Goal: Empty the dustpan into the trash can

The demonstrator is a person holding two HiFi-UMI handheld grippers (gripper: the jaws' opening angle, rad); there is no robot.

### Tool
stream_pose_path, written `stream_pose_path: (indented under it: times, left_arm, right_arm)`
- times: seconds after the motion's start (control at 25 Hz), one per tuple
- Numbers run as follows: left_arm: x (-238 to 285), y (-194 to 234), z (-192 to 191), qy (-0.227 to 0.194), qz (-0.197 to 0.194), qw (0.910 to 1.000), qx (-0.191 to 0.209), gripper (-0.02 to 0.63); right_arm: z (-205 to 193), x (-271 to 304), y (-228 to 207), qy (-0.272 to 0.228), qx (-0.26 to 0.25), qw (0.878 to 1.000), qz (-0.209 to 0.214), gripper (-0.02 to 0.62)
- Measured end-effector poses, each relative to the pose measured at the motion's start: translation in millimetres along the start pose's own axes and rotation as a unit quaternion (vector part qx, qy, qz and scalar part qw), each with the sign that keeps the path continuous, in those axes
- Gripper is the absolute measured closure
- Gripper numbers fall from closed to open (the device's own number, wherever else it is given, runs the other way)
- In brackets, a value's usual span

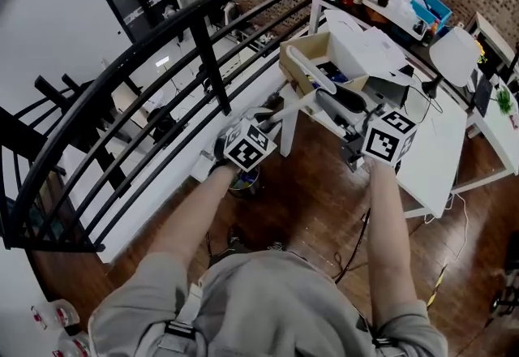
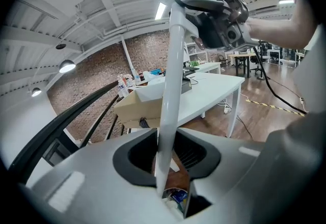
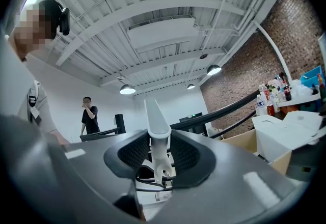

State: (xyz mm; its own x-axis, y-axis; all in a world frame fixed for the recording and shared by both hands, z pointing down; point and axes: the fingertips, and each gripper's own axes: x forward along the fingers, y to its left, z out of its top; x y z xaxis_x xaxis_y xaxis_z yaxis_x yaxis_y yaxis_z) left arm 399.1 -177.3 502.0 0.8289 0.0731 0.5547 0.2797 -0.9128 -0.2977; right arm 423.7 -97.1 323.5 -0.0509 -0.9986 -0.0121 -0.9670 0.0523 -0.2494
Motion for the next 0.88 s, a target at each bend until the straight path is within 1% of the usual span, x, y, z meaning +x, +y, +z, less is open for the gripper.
stream_pose_path:
  times: [0.16, 0.32, 0.52, 0.68, 0.88]
  left_arm:
    - [-6, -1, -8, 0.007, 0.003, 0.9999, -0.008, 0.505]
    - [-5, -9, -15, 0.010, 0.004, 0.9998, -0.016, 0.502]
    - [9, -22, -7, 0.010, -0.006, 0.9999, -0.009, 0.500]
    - [23, -41, 0, 0.014, -0.020, 0.9997, 0.006, 0.499]
    - [33, -52, 9, 0.023, -0.024, 0.9993, 0.016, 0.499]
  right_arm:
    - [-4, 5, 10, 0.016, -0.012, 1.000, 0.010, 0.474]
    - [-16, -2, 10, 0.022, -0.002, 1.000, 0.006, 0.474]
    - [-20, -23, -1, 0.019, 0.007, 1.000, -0.009, 0.474]
    - [-30, -48, -13, 0.014, 0.018, 0.999, -0.024, 0.474]
    - [-29, -65, -23, 0.009, 0.021, 0.999, -0.022, 0.473]
